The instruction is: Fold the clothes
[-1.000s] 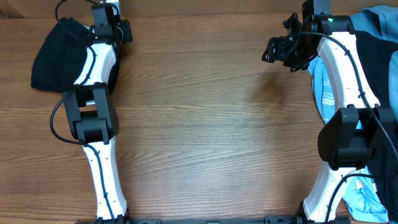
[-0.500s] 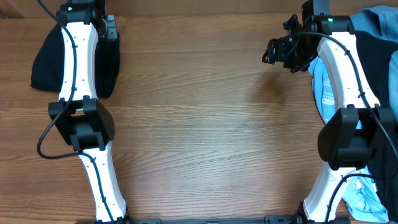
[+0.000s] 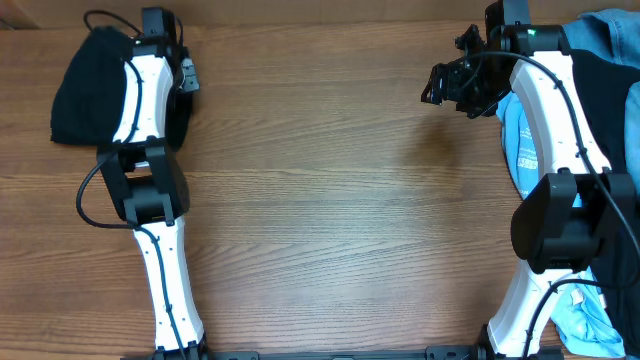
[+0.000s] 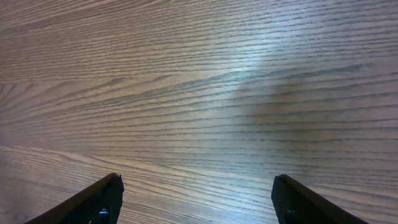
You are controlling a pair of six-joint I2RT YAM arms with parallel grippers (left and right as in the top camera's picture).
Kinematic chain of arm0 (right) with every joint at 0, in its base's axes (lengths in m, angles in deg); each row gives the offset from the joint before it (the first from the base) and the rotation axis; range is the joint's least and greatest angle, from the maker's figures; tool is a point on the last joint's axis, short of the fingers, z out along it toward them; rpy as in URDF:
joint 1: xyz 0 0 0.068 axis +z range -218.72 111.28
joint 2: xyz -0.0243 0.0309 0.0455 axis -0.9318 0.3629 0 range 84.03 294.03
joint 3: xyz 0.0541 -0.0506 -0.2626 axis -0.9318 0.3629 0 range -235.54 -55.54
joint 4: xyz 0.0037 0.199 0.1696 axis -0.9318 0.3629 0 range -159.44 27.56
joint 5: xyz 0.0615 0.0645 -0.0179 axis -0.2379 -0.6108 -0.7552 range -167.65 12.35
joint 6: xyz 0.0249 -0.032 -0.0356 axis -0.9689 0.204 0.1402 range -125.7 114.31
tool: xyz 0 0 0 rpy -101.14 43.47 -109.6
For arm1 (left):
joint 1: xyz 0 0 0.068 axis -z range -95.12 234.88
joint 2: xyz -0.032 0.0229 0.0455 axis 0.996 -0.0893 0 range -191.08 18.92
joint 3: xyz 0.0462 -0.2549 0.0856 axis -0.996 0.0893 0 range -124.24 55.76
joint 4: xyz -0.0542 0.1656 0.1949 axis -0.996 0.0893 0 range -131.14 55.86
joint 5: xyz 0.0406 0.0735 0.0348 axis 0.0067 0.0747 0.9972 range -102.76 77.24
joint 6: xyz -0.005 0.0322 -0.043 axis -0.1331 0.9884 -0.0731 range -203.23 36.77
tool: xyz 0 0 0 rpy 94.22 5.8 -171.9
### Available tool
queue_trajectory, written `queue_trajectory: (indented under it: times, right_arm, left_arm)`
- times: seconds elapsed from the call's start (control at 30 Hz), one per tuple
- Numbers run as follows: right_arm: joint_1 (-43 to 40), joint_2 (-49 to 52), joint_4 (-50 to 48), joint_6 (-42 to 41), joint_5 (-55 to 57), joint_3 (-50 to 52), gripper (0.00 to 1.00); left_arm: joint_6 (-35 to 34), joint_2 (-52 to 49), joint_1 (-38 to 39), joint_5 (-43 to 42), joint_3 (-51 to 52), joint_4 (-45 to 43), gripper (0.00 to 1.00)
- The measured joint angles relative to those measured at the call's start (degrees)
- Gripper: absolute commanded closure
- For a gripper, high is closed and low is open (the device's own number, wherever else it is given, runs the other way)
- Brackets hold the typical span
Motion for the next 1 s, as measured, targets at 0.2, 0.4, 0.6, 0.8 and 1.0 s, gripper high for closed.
queue_trajectory:
  times: [0.2,0.4,0.6,0.8,1.0]
  right_arm:
    - [0.0,0.0,-0.4,0.1,0.0,0.0,0.12]
    - [0.0,-0.1,0.6,0.6,0.0,-5.3,0.00]
    - [0.0,-10.7,12.4,2.1,0.4,-21.1,0.00]
    - [0.0,-31.3,22.4,2.4,0.4,-22.9,0.00]
    - [0.0,-41.0,25.1,2.4,0.3,-23.0,0.00]
  left_arm:
    - [-0.2,-0.4,0.2,-0.2,0.0,-2.3,0.23]
    - [-0.4,0.7,2.4,-0.9,-7.0,6.2,0.00]
    - [-0.3,22.8,3.7,-7.2,-11.1,15.1,0.00]
    - [-0.3,28.6,5.9,-10.8,-12.2,19.8,0.00]
    - [-0.3,28.2,5.9,-11.0,-12.1,19.8,0.00]
